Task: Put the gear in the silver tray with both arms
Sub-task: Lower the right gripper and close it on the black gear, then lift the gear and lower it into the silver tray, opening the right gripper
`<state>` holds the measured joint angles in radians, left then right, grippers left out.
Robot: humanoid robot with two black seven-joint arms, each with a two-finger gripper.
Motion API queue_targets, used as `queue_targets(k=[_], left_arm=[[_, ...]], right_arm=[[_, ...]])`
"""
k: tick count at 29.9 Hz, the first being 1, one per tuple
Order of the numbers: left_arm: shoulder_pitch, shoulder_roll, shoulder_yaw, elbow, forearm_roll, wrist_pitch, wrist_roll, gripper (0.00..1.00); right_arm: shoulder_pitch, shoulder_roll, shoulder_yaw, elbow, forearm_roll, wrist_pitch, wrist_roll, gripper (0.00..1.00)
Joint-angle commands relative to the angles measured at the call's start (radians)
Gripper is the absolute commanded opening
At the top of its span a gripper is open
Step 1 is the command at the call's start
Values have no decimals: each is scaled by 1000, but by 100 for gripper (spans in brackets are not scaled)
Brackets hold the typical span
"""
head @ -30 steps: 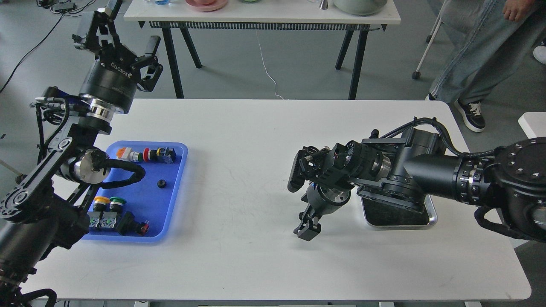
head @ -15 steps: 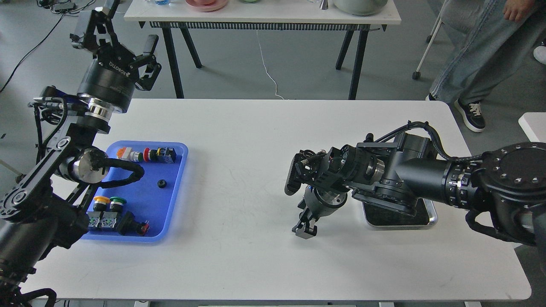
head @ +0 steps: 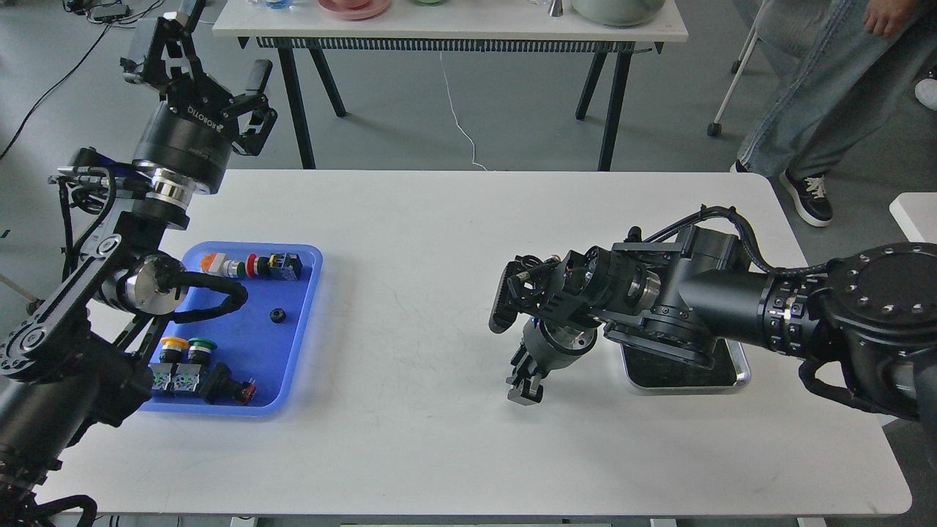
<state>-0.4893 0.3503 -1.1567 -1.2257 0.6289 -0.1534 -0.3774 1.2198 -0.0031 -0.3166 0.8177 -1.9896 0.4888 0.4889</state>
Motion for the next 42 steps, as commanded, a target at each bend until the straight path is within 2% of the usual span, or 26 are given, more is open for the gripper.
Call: queue_targets(k=[1, 10, 14, 19, 27, 33, 42], left_arm=[[0, -1, -1, 0, -1, 0, 0, 100], [0, -1, -8, 0, -1, -1, 0, 100], [0, -1, -8, 0, -1, -1, 0, 100], [0, -2, -8, 2, -1, -1, 0, 100], [0, -8, -6, 2, -1, -1, 5, 100], [0, -14, -6, 2, 0, -1, 5, 100], [0, -25, -6, 2, 2, -1, 5, 99]], right_arm=[[3, 0, -1, 1, 0, 0, 0, 30], [18, -5, -1, 6, 5, 0, 0, 12], [70, -26, 2, 24, 9, 0, 0, 12], [141, -109, 17, 26, 12, 0, 0, 12], [164, -372, 73, 43, 12, 0, 0, 12], [101, -551, 87, 63, 14, -68, 0, 12], [-82, -574, 160, 51, 17, -105, 0, 12]])
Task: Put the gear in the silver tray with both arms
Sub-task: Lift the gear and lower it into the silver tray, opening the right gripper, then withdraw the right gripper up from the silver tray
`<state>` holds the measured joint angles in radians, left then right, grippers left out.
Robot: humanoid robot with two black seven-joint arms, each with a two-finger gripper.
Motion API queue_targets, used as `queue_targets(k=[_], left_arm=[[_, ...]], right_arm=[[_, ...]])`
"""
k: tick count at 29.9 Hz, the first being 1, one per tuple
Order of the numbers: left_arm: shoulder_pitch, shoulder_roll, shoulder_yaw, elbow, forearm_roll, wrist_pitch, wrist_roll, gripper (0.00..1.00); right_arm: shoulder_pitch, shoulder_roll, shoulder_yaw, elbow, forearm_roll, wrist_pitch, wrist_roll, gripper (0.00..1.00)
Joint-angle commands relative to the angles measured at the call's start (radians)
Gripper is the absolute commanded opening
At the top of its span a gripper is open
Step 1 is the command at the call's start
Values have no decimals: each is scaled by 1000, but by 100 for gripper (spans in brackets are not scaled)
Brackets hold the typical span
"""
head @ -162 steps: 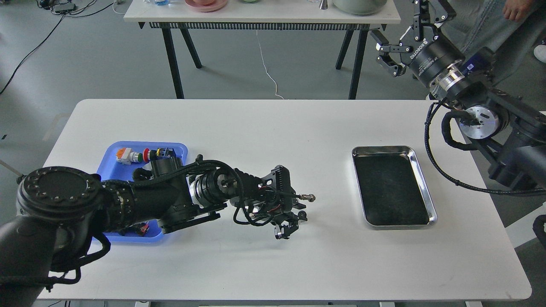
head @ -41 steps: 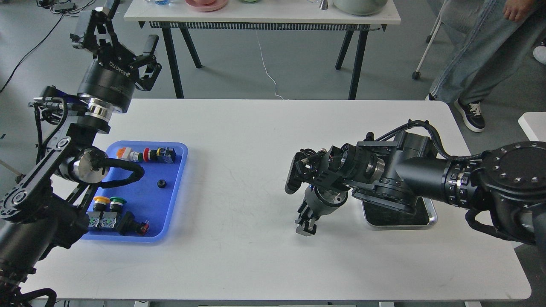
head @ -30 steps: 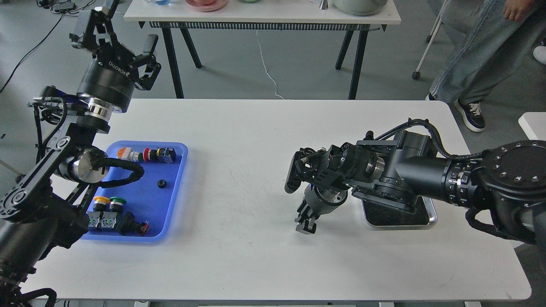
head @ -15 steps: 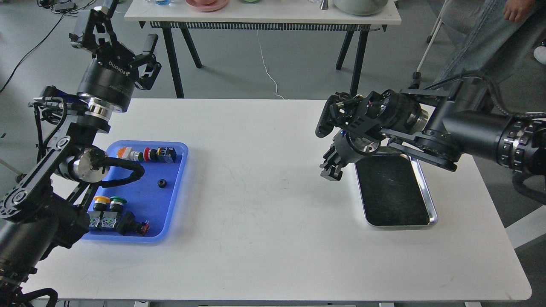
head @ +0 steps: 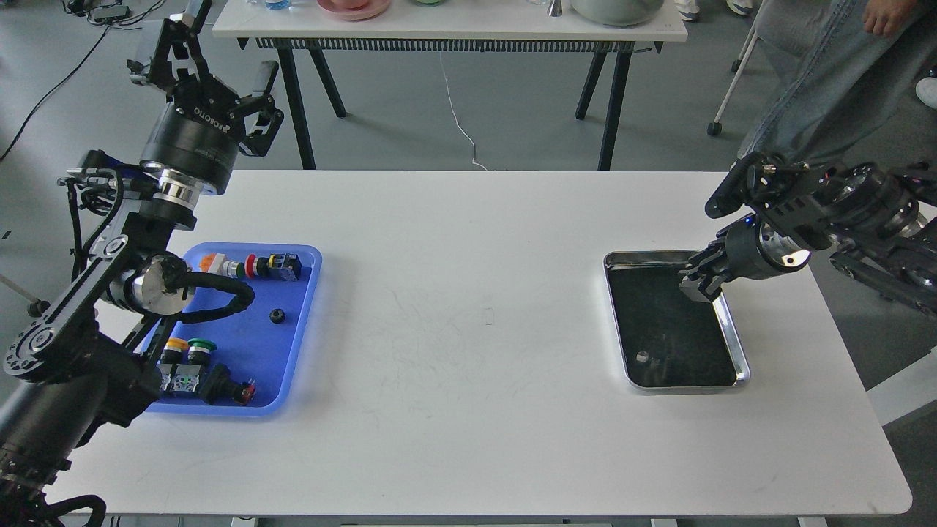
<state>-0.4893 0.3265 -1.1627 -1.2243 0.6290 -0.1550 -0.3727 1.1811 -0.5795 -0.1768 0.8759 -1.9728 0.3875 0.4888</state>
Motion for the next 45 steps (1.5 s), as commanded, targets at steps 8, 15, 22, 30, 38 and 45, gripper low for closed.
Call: queue_targets(k=[8, 15, 22, 30, 38, 45], left_arm=[[0, -3, -3, 0, 2, 2, 0, 100], [0, -3, -3, -1, 1, 2, 0, 100], [0, -4, -3, 0, 3, 0, 0, 100], [0, -1, -3, 0, 3, 0, 0, 100], [0, 5, -3, 0, 3, 0, 0, 100], [0, -1, 0, 0, 5, -12, 0, 100]], right_arm=[[-95, 76, 23, -112, 0, -59, 0, 14], [-120, 125, 23, -132, 0, -70, 0, 16], [-121, 153, 23, -152, 2, -71, 0, 22], [-129, 156, 23, -150, 34, -71, 0, 57], [-77, -14, 123, -39, 291, -81, 0, 97], [-116, -140, 198, 23, 899, -85, 0, 98]])
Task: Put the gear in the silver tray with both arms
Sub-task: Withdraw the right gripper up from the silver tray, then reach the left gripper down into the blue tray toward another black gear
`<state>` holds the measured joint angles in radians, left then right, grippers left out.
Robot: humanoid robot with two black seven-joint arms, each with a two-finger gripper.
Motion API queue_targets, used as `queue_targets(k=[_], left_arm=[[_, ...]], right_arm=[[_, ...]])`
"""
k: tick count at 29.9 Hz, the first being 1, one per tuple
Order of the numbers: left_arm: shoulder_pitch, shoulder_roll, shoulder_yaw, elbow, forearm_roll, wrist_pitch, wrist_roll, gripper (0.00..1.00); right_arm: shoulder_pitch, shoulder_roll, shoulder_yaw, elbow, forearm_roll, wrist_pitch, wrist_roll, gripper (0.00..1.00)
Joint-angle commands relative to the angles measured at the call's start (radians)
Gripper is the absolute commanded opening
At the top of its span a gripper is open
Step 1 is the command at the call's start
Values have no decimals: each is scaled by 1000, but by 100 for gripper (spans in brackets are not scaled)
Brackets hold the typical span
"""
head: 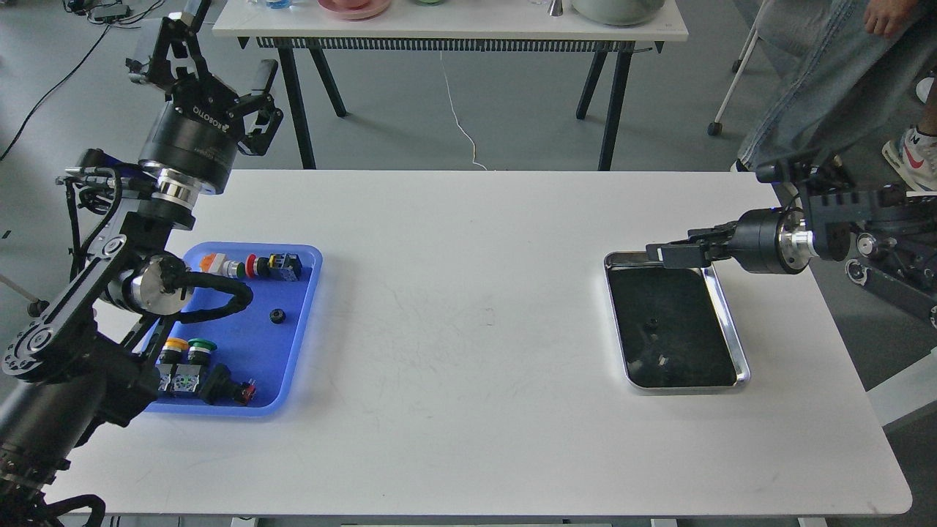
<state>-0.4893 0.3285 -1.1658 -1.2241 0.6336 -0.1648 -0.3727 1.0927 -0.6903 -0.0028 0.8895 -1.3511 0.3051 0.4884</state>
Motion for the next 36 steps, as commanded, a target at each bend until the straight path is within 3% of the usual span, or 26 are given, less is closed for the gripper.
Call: queue_targets(k=[1, 7, 13, 16, 18, 22, 29, 36], left_arm=[[0, -3, 5, 0, 1, -2, 0, 100], [3, -8, 17, 0, 55, -25, -5, 100], [9, 23, 34, -8, 263, -84, -31, 100], [8, 104, 81, -38, 458, -87, -60, 100], [-1, 200, 153, -75, 633, -87, -115, 100], [-37, 403, 264, -135, 982, -87, -116, 100], [-214, 631, 498, -161, 1437, -87, -116, 100], [-420, 649, 837, -143, 1548, -84, -116, 97]], right_arm=[[-42, -29, 24, 9, 385, -4, 0, 98], [-143, -23, 75, 9, 1025, -7, 0, 98], [-276, 26, 190, 5, 1408, 6, 0, 99], [-339, 44, 257, 5, 1455, 9, 0, 99], [-365, 63, 293, 5, 1457, 9, 0, 99], [-378, 74, 305, 3, 1457, 9, 0, 99], [-378, 74, 307, 5, 1457, 11, 0, 99], [-379, 72, 307, 6, 1457, 11, 0, 99]])
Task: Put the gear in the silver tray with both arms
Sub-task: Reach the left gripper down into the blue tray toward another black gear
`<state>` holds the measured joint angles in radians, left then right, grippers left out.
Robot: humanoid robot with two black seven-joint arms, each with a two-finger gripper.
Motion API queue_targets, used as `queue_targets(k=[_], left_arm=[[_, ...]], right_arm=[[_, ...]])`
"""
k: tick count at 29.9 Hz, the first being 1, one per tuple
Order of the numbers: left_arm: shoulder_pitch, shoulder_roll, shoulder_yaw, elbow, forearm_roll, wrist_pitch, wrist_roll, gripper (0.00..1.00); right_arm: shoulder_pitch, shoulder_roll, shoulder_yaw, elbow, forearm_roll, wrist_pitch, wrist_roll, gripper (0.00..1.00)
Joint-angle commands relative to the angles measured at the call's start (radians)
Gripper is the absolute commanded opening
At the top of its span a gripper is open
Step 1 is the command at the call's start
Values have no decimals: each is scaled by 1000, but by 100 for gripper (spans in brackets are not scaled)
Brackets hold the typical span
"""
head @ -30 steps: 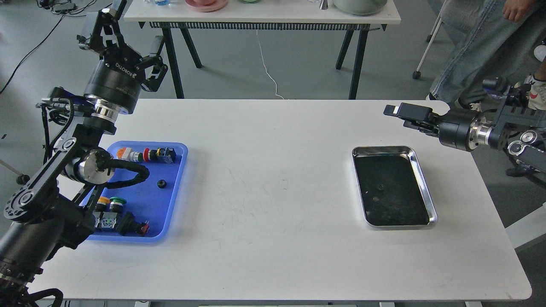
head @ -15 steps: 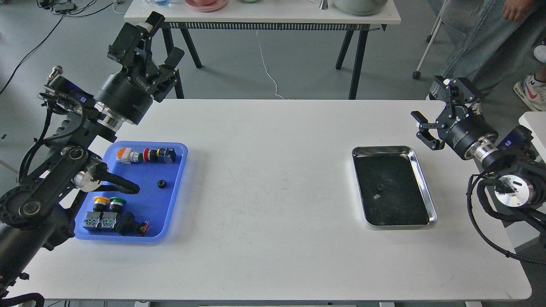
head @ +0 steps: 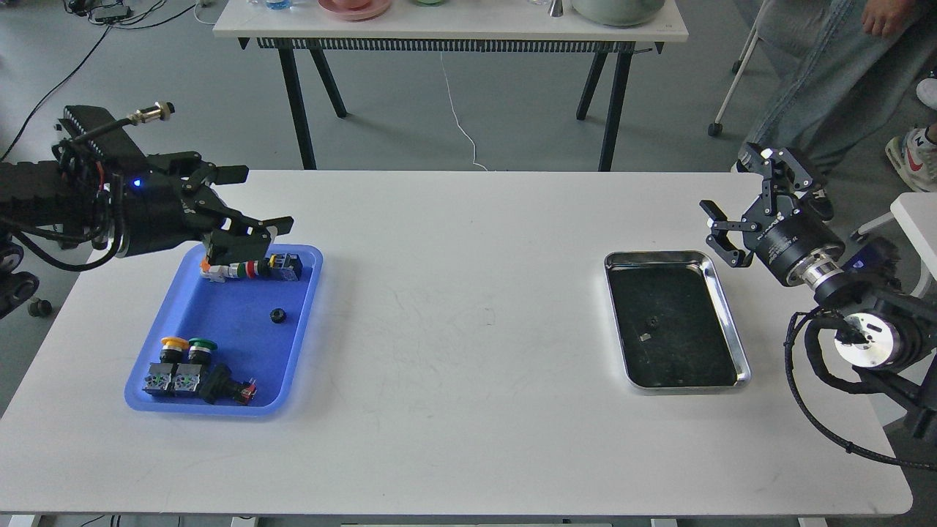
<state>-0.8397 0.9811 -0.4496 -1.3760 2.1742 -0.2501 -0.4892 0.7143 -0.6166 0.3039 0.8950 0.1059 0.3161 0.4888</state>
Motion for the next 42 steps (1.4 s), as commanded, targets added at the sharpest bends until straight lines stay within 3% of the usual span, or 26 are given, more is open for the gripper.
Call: queue_targets(k=[1, 6, 14, 18, 25, 42], left_arm=[[-90, -7, 159, 21, 7, 2, 0, 96], [-156, -73, 275, 126, 7, 5, 0, 91], [-159, -124, 384, 228, 7, 6, 0, 91], [-157, -162, 393, 296, 7, 6, 0, 91], [-148, -223, 393, 368, 7, 6, 0, 70], [-116, -318, 434, 468, 7, 9, 0, 68]], right_arm=[[-1, -2, 0, 1, 0, 0, 0, 99], [-1, -12, 0, 4, 0, 1, 0, 99], [-9, -15, 1, 4, 0, 1, 0, 99], [-9, -18, 6, 4, 0, 1, 0, 99], [-10, -29, 6, 4, 0, 1, 0, 99], [-27, -40, 17, 4, 0, 15, 0, 99]])
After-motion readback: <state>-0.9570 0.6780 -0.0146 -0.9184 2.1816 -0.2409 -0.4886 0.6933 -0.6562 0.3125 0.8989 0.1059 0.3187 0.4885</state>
